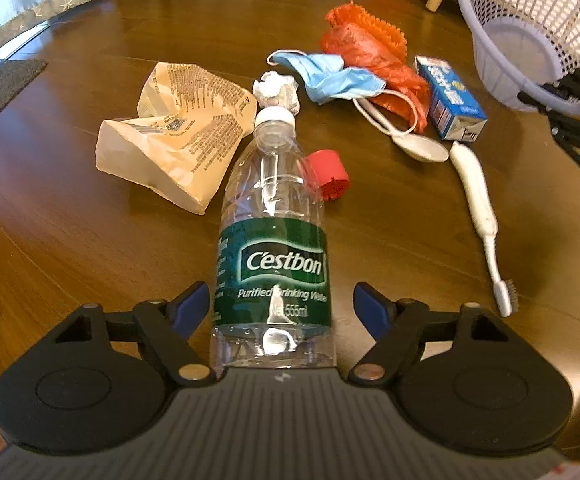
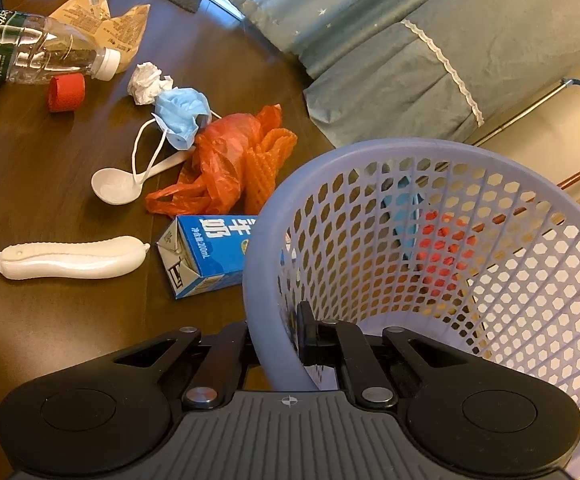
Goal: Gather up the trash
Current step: 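Grasp the Cestbon water bottle with the left gripper while right holds the wastebasket, then carry the bottle into the wastebasket held by the right gripper and release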
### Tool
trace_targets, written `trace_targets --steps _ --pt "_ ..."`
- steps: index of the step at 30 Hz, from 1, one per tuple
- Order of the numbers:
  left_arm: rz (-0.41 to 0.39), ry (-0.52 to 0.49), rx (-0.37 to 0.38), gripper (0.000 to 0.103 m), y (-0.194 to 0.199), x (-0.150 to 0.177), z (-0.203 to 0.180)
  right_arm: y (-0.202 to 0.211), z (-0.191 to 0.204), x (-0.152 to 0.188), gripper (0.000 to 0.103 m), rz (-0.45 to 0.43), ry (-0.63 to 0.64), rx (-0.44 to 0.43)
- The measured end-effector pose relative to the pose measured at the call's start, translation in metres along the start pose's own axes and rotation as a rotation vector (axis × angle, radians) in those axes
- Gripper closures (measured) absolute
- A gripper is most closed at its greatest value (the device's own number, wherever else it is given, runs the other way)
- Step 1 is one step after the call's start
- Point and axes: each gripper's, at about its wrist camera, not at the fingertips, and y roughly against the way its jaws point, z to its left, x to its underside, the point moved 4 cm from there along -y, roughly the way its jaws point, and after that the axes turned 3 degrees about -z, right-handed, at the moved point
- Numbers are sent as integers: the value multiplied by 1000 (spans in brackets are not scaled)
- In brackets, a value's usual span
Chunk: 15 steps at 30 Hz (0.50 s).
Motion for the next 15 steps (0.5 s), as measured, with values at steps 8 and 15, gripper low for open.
trace_targets --steps 8,15 --pt "18 -49 -29 43 -6 -1 4 1 2 2 100 1 4 -1" --pt "-22 -72 -6 45 5 -9 0 2 2 2 100 2 0 -1"
